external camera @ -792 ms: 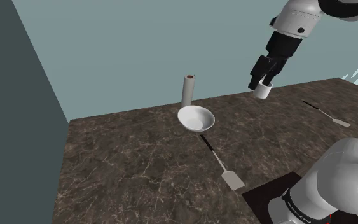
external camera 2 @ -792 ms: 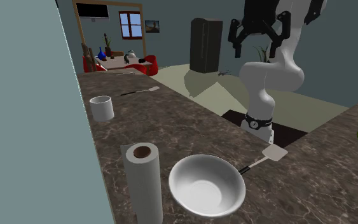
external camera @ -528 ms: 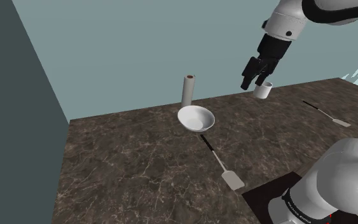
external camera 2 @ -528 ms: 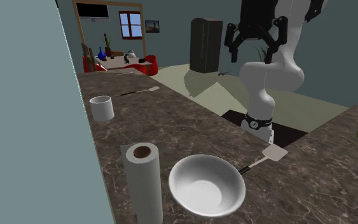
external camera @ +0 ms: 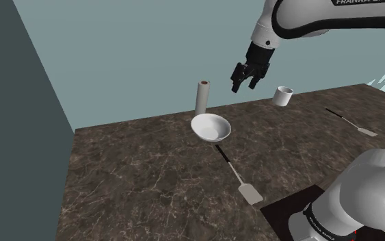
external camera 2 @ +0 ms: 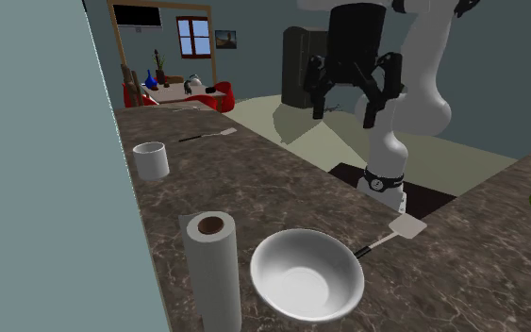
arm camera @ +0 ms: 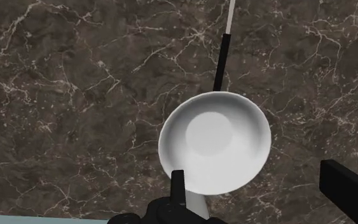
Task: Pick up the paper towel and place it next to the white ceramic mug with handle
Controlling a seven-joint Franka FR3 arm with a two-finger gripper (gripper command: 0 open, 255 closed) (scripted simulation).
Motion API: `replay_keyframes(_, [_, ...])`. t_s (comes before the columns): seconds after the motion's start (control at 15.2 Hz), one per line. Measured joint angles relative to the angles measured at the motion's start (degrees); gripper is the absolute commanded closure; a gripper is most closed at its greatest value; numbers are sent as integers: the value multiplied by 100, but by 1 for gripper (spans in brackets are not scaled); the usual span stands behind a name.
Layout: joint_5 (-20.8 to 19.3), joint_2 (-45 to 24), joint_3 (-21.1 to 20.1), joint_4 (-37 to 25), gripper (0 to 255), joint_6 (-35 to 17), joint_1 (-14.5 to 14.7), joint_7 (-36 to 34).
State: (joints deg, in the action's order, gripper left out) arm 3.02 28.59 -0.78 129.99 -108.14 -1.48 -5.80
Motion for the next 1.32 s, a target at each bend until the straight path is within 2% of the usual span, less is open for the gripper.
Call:
replay_keyframes(0.46, [-204, -1372, -65, -726, 0, -838, -125, -264])
replay_keyframes(1.06, [-560, -3313, -70, -2450, 0, -1289, -206, -692])
replay_keyframes(1.32, [-614, -3638, -52, -2598, 0, -1494, -212, -755])
